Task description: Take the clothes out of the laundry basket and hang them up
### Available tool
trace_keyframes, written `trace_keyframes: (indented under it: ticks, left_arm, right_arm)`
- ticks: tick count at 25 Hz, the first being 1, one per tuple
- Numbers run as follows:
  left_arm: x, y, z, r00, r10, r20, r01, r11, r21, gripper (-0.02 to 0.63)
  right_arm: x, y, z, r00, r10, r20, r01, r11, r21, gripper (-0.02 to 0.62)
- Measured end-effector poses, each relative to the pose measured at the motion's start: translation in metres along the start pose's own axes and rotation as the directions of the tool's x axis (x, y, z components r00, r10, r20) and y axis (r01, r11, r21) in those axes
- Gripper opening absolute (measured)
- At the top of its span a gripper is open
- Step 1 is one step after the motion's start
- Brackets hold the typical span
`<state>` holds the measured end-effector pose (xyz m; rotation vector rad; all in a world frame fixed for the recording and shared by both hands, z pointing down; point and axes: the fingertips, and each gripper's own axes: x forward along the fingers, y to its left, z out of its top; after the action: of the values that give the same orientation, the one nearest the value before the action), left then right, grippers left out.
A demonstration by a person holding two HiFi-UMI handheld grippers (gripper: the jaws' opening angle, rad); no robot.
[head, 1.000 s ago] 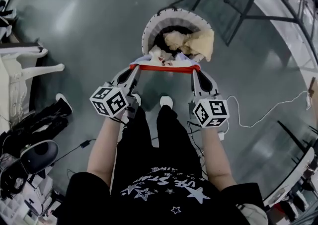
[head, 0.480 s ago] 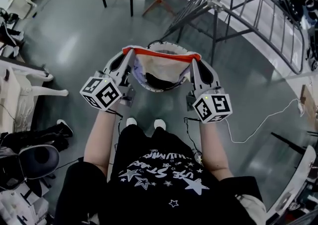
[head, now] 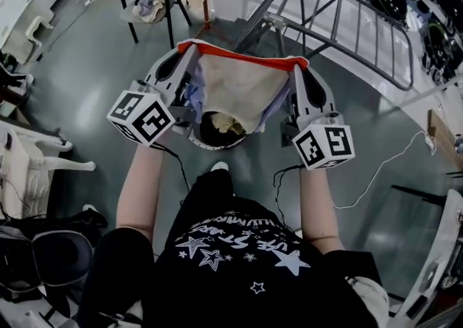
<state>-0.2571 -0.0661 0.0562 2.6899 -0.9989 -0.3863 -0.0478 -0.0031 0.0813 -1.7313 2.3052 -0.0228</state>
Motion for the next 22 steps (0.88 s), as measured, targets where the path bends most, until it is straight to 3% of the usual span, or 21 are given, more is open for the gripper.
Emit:
trace_keyframes:
  ticks: [7, 12, 22]
  left_arm:
    - [0.072, -0.029, -0.004, 0.993, -0.12, -0.016, 0.12, 0.993, -0.012, 0.021]
    - [0.136, -0.046, -0.008, 0.976, -0.219, -0.014, 0.218, 0.976, -0.018, 0.021]
    - [0.303, -0.03, -0.003, 0.945, -0.324, 0.053, 0.327, 0.943, -0.063, 0.021]
  right_arm:
    - [-0.016, -0.055, 0.034, 0.992, -0.116, 0.053, 0.119, 0.991, -0.055, 0.023]
    - [-0.012, -0.107, 0.056, 0.975, -0.201, 0.088, 0.209, 0.974, -0.087, 0.023]
    - [0.071, -0.232, 0.096, 0.944, -0.302, 0.135, 0.324, 0.928, -0.183, 0.023]
